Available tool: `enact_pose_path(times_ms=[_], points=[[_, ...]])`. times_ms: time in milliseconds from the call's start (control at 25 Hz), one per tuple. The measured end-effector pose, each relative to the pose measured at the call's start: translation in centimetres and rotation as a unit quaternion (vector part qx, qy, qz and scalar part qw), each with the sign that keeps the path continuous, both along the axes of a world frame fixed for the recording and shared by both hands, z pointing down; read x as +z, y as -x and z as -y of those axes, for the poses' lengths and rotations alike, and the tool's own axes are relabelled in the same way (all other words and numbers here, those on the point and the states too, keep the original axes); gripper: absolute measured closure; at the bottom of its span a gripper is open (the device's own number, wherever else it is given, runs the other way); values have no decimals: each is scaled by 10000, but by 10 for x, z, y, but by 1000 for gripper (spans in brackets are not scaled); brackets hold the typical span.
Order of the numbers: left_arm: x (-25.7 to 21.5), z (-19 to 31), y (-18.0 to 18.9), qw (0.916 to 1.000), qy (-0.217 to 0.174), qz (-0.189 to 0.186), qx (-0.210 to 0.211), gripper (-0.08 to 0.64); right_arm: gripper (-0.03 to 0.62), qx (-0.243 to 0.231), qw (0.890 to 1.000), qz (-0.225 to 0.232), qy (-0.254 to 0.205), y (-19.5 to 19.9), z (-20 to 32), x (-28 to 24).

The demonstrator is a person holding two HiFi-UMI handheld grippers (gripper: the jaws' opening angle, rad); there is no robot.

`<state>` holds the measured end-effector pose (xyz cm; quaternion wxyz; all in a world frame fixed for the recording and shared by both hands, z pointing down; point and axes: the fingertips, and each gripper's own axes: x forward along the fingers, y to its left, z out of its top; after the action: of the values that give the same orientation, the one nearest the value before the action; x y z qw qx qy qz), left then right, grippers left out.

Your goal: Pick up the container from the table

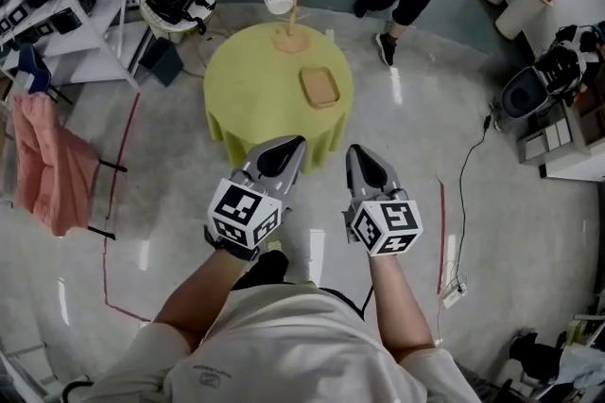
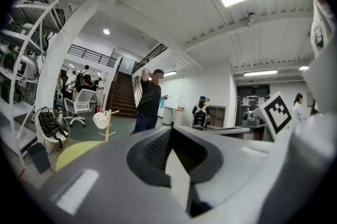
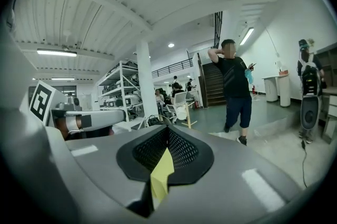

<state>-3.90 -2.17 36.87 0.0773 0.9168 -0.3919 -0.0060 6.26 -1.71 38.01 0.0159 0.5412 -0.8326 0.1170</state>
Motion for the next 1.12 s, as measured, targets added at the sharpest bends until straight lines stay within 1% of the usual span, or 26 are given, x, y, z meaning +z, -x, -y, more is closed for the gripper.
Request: enact_pose_path(times_ms=[280,640,840,1120], points=[[15,63,16,9996,67,22,282,554,580,489,9986,-54,169,3,62,16],[45,116,7,9985,289,19,469,554,580,783,9950,-132,610,-14,118,57],[63,157,-11,9981,388,108,457,554,578,739,9939,-145,803,-31,165,82],[87,220,-31,9975,640,203,224,554,578,498,9907,-224,1243,-49,230,124]])
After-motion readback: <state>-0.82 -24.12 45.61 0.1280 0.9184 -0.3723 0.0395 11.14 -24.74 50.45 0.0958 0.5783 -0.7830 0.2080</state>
